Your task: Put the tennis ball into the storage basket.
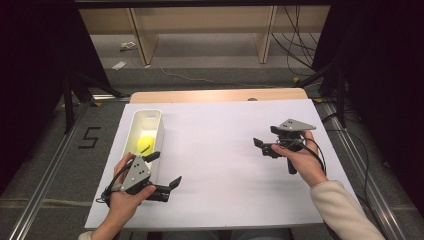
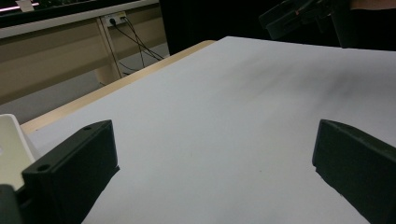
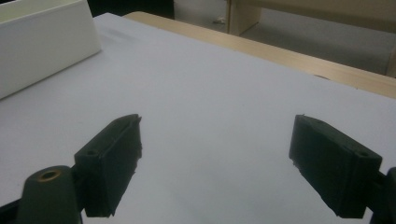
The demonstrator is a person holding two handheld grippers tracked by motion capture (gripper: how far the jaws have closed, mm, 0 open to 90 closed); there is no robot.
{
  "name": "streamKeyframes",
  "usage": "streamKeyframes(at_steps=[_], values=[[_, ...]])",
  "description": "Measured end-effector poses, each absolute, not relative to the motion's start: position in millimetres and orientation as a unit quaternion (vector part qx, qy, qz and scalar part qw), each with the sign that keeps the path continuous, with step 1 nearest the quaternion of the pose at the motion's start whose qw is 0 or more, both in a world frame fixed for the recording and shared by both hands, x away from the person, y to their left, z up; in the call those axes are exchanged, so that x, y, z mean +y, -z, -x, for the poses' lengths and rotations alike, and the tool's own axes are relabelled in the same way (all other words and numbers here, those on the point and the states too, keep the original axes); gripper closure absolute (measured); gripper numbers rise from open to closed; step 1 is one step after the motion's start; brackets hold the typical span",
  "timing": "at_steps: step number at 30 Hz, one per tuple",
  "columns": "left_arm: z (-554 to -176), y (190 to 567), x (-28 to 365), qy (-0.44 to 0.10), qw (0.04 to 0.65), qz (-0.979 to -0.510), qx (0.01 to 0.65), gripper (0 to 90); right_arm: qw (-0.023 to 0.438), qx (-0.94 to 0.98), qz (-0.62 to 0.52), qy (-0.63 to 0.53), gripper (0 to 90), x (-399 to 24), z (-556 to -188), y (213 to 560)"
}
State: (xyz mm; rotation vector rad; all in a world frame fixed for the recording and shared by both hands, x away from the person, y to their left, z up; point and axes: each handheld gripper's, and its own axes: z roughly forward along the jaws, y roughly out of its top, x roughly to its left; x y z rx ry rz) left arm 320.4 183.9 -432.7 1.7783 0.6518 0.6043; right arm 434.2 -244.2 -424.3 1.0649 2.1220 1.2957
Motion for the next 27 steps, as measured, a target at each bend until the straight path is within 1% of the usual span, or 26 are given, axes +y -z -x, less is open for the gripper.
streamKeyframes(at_steps=[27], values=[[-320,433,184,-0.254,0.544,-0.75,0.276,0.0,0.216,0.766,-0.383,-0.468,17.4,-271,-396,437]])
